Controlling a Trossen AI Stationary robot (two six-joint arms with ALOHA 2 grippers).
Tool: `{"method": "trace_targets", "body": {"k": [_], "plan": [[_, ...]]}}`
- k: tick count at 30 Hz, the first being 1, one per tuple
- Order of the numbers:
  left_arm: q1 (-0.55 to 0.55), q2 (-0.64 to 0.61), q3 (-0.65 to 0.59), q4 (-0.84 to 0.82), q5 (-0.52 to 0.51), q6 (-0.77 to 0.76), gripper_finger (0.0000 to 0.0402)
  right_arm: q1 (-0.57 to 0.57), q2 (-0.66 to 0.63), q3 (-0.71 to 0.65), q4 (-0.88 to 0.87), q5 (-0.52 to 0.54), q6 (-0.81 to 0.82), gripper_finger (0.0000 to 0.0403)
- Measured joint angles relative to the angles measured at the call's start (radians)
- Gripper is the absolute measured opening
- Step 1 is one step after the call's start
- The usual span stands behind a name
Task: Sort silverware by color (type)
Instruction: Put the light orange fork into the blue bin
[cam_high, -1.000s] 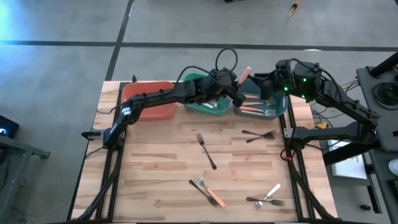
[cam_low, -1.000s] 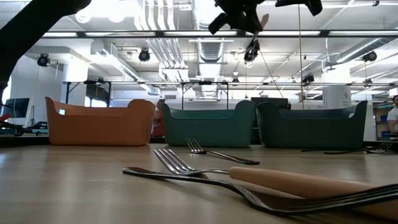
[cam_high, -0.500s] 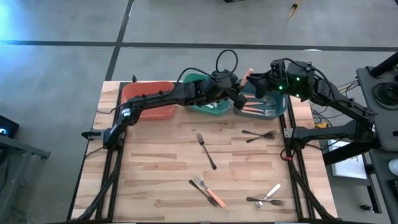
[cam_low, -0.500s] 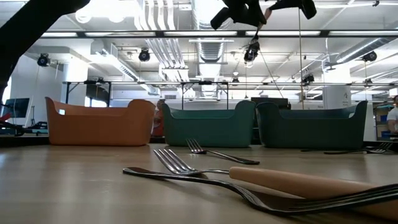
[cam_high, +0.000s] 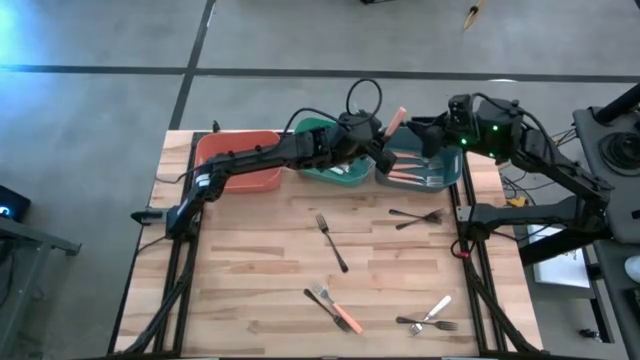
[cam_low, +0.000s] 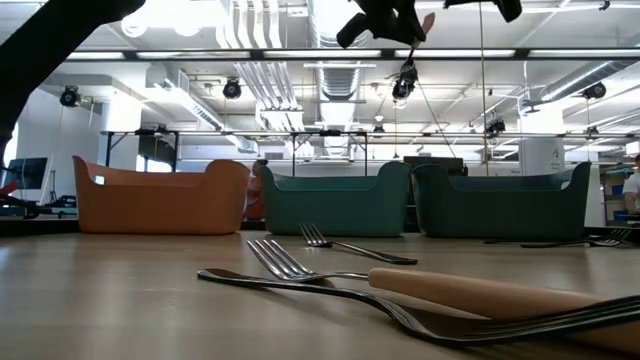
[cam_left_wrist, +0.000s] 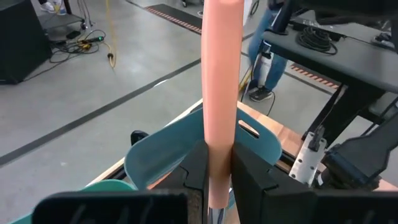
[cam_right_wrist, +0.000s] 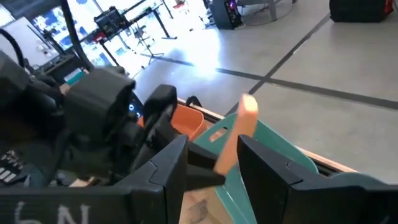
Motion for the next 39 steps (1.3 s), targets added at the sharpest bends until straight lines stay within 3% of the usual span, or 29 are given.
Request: {"method": "trace_targets", "body": {"k": [21,29,35,39], "plan": [[-0.047,-0.002,0.0,0.075,0.045,0.0,0.0026,0.0,0.052,0.0,-0.019,0.005,-0.026,0.0129],[-0.045,-0.002,0.0,0.072,0.077,0.015,0.0027,0.001,0.05,0.0,-0.01,-0.013,-0.049,0.004],[-0.045,-0.003,-0.001,0.075,0.121,0.016,0.0103,0.0,0.051,0.02,-0.036,-0.029,-0.097,0.004],[-0.046,-0.007,-0.001,0.053,0.131,0.052,0.0154,0.0,0.057,0.073,-0.151,0.085,-0.181,0.004]]}}
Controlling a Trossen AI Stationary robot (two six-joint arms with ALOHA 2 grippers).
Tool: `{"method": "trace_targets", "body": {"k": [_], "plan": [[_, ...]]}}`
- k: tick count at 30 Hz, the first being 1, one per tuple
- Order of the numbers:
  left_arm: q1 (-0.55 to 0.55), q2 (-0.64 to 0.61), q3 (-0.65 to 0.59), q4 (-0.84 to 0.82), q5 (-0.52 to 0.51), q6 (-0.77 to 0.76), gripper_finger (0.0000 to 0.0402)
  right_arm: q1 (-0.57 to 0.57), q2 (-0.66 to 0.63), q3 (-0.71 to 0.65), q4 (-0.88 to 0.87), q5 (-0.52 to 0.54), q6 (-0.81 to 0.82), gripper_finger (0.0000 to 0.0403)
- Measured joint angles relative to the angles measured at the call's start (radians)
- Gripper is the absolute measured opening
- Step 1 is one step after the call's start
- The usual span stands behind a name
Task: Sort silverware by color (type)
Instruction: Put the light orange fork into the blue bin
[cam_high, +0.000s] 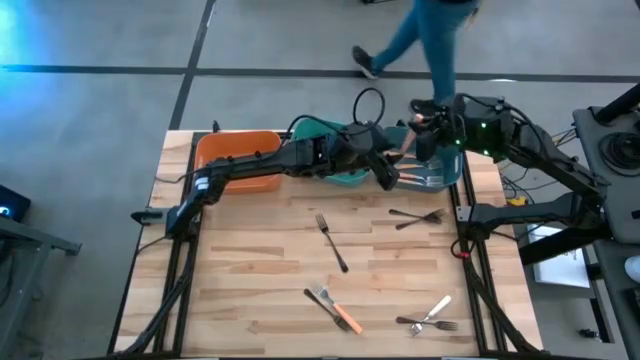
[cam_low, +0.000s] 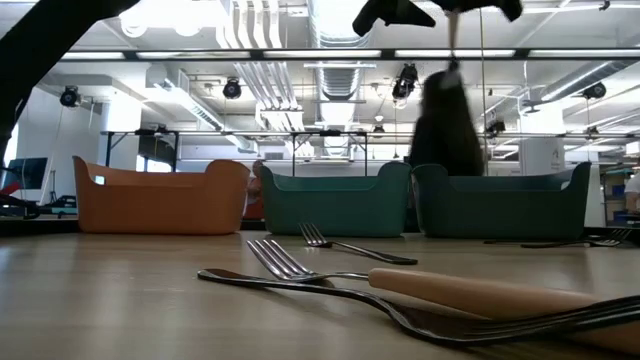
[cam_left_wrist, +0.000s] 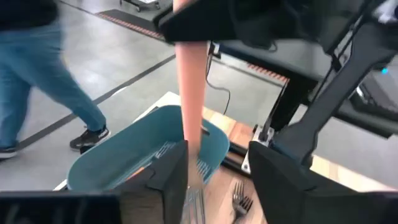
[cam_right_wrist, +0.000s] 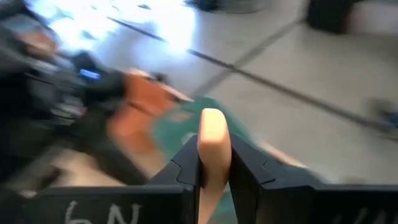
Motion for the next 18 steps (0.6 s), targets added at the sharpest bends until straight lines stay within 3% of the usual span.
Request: {"method": "trace_targets", "body": {"k": [4,6,18], "plan": [[0.0,-0.019,0.0,-0.043,0.024,0.003,0.0178,0.0,0.01,0.038,-0.158,0.205,-0.107,0.004],[0.001,-0.028,0.0,-0.067,0.049,0.0,0.018,-0.002,0.02,0.035,-0.203,0.255,-0.15,0.004],[-0.029,-0.085,0.0,-0.202,0.054,-0.029,0.0154,-0.105,0.192,-0.109,-0.287,0.264,-0.354,0.004]]}}
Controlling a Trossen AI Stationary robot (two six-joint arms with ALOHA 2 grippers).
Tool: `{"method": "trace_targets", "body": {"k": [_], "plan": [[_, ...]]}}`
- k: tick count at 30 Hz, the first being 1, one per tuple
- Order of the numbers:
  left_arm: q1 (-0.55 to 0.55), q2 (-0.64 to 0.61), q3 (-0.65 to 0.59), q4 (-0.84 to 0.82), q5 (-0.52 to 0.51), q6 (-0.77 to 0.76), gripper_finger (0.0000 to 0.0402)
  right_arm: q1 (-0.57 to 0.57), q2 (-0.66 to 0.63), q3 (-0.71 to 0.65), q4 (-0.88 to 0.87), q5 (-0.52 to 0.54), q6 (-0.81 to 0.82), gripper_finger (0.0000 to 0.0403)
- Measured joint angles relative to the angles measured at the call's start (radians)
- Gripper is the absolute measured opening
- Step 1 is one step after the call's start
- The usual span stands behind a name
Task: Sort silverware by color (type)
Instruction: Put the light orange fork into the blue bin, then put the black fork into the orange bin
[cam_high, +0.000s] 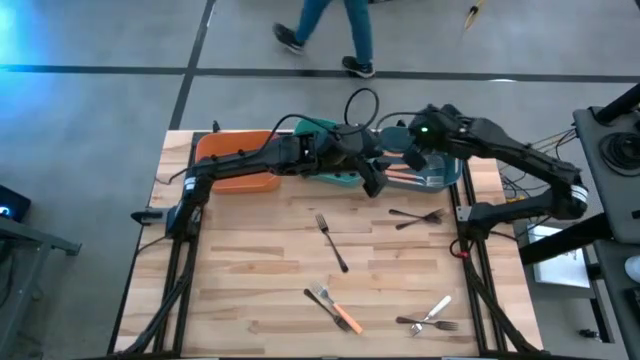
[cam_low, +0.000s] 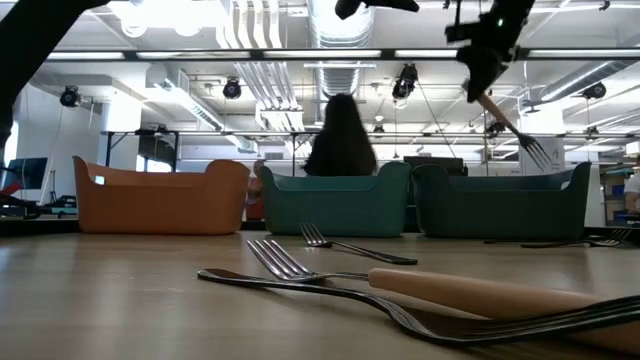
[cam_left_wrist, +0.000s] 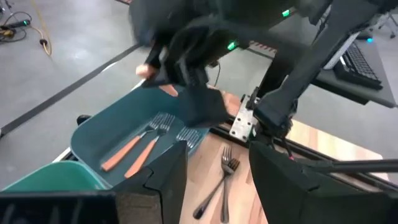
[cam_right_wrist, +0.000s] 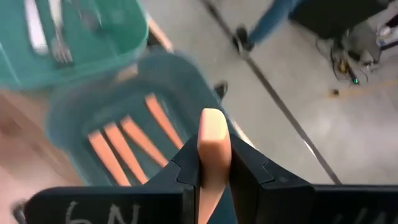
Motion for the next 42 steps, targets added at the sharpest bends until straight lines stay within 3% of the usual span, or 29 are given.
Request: {"method": "trace_targets", "body": {"k": [7,14,18,22,24,27,31,35,42], "plan": [[-0.045,-0.045,0.0,-0.168,-0.002,0.0,0.0146,-0.006,0.056,-0.028,0.01,-0.002,-0.036,0.0042],[-0.073,-0.073,0.0,-0.465,-0.001,-0.035,0.0145,-0.006,0.029,-0.028,0.009,-0.003,-0.006,0.0125],[-0.085,-0.078,0.0,-0.671,0.02,-0.053,0.0145,-0.006,-0.009,-0.028,0.008,-0.012,0.046,0.0144],[-0.106,-0.076,-0.028,-0.813,0.05,0.046,0.0145,-0.006,-0.064,-0.027,0.009,-0.127,0.132,0.0144],[-0.118,-0.075,-0.064,-0.842,0.132,0.128,0.0145,-0.004,-0.087,-0.027,0.009,-0.215,0.18,0.0141],[-0.136,-0.072,-0.136,-0.841,0.288,0.257,0.0145,0.01,-0.116,-0.027,0.009,-0.303,0.239,0.0138],[-0.162,-0.073,-0.251,-0.788,0.405,0.429,0.0145,0.054,-0.135,-0.027,0.009,-0.316,0.284,0.014],[-0.171,-0.072,-0.38,-0.658,0.417,0.565,0.0145,0.111,-0.134,-0.027,0.009,-0.317,0.33,0.0139],[-0.148,-0.071,-0.559,-0.406,0.416,0.624,0.0145,0.183,-0.133,-0.027,0.008,-0.31,0.395,0.0138]]}}
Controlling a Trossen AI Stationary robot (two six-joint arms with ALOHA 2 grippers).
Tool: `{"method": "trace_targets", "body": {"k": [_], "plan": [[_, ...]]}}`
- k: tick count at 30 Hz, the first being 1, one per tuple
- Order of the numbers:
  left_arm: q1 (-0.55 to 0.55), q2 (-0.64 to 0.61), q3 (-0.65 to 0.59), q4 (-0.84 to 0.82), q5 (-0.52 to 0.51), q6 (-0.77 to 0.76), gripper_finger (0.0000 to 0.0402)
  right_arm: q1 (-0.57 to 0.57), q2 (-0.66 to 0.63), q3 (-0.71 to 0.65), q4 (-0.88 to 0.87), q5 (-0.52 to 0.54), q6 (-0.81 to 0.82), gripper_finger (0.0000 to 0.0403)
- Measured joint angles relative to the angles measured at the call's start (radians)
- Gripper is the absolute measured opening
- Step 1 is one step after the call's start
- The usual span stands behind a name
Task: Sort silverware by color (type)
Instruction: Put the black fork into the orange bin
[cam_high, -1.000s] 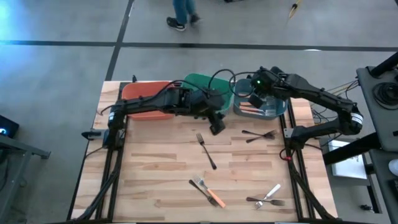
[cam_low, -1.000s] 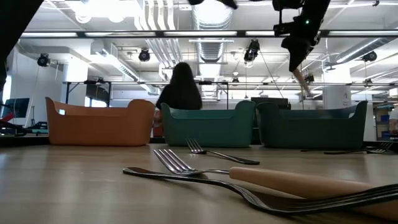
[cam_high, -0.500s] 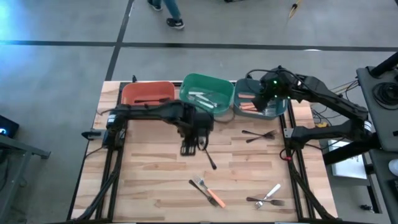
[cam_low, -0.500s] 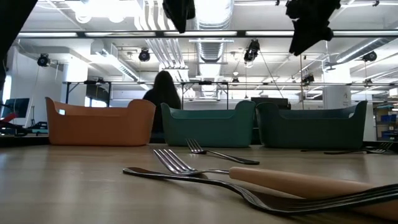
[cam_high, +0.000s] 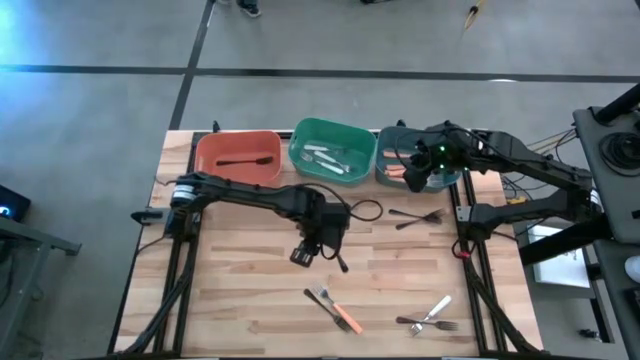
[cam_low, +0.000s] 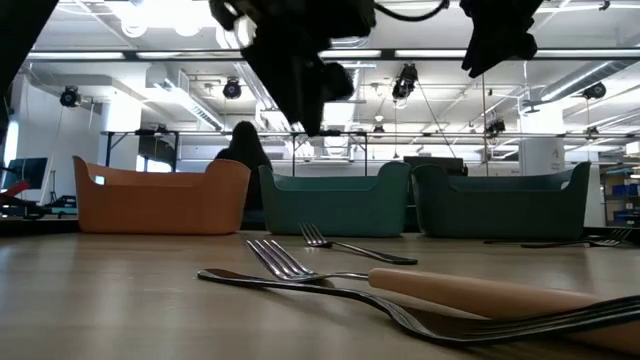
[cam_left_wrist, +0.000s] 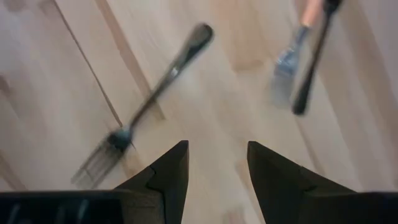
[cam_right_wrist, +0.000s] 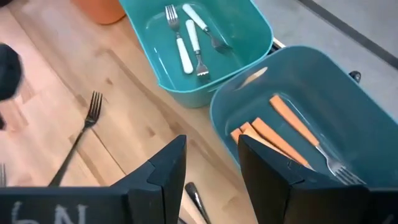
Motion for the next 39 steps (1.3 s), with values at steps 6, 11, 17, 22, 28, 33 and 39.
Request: {"method": "trace_targets", "body": {"k": [6,11,17,22,28,33,39], "plan": [[0.01,0.0,-0.107,0.226,-0.008,0.052,0.0136,0.028,0.014,0.0,0.0,0.004,0.036,0.0139],[0.015,0.0,-0.172,0.314,-0.009,0.138,0.013,0.042,0.021,0.0,-0.003,0.004,0.043,0.0135],[0.029,0.006,-0.212,0.416,-0.01,0.198,0.0125,0.041,0.021,0.0,-0.003,0.021,0.043,0.0135],[0.043,0.035,-0.215,0.432,-0.011,0.198,0.0123,0.041,0.021,0.0,-0.003,0.021,0.038,0.0132],[0.052,0.084,-0.214,0.435,-0.011,0.208,0.0123,0.043,0.021,0.0,-0.003,0.023,0.032,0.0132],[0.056,0.119,-0.214,0.439,-0.011,0.217,0.0123,0.043,0.021,0.0,-0.003,0.023,0.024,0.0132],[0.058,0.167,-0.21,0.437,-0.009,0.217,0.0123,0.043,0.021,0.0,-0.003,0.023,0.023,0.0132]]}}
